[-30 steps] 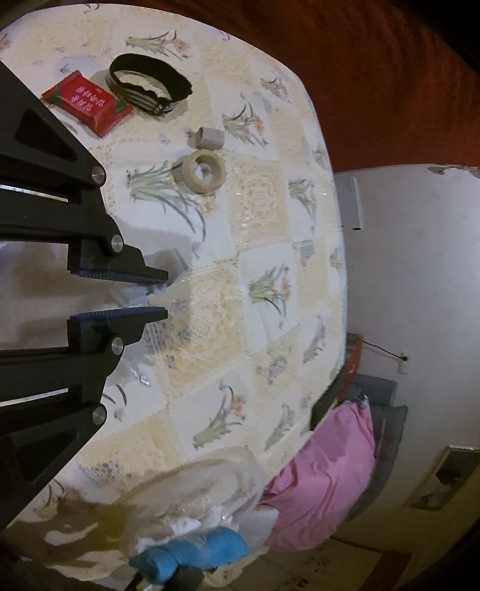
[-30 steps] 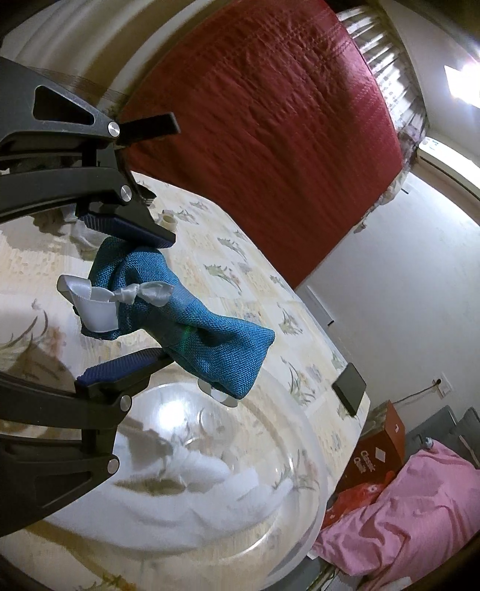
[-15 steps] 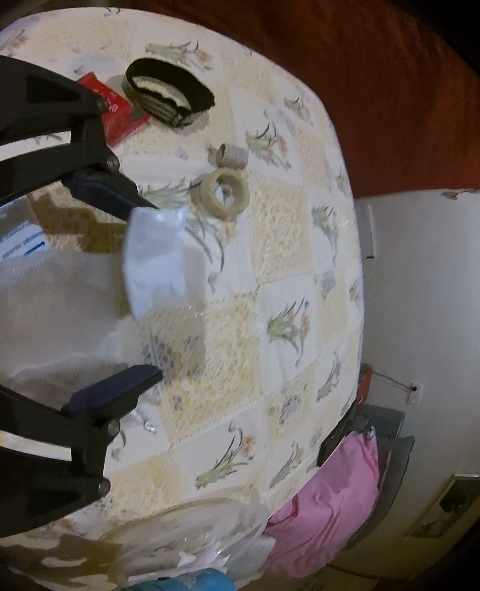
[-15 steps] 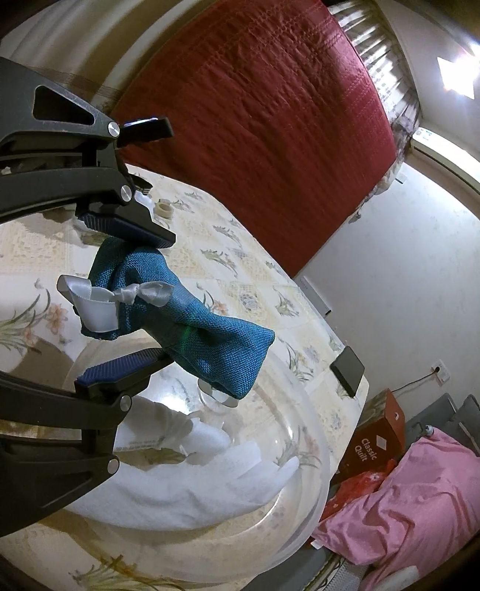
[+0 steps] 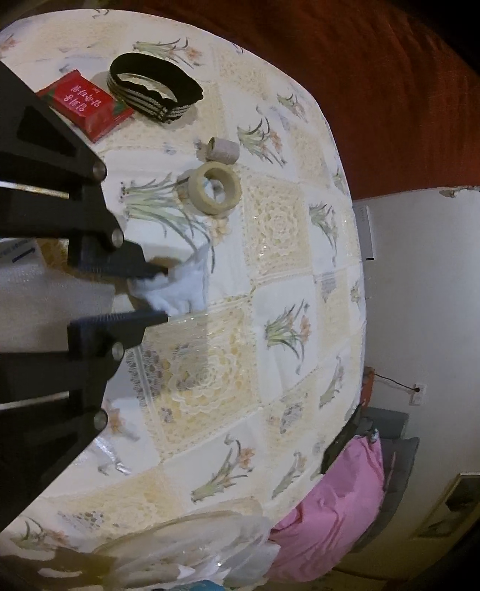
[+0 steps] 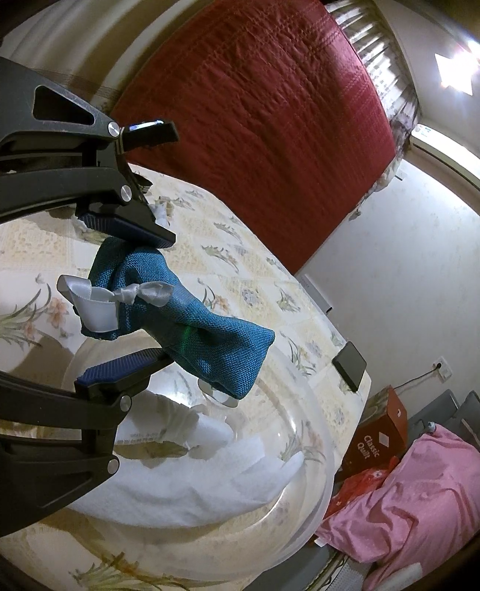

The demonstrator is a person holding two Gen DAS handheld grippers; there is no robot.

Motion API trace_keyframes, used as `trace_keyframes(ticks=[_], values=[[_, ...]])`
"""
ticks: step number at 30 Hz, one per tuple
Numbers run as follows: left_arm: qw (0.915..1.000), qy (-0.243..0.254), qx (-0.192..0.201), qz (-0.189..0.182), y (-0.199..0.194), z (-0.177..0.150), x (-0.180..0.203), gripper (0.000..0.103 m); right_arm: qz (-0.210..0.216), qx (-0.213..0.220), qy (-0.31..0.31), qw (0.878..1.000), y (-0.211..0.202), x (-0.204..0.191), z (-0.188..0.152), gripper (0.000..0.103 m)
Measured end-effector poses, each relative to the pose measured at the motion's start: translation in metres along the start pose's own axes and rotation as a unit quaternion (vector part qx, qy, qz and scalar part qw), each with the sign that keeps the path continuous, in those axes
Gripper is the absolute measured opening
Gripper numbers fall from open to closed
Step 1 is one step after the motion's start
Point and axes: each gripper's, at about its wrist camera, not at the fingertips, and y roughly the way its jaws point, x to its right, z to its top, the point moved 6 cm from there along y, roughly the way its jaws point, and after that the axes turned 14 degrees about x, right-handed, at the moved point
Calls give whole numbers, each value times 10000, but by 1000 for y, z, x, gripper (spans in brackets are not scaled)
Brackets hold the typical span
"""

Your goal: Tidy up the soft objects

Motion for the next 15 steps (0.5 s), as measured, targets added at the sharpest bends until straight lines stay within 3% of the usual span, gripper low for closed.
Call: trace_keyframes(ticks=[15], values=[[9982, 2, 520, -311, -39, 24, 22, 9, -180, 179, -99, 9996, -14, 11, 8, 58]])
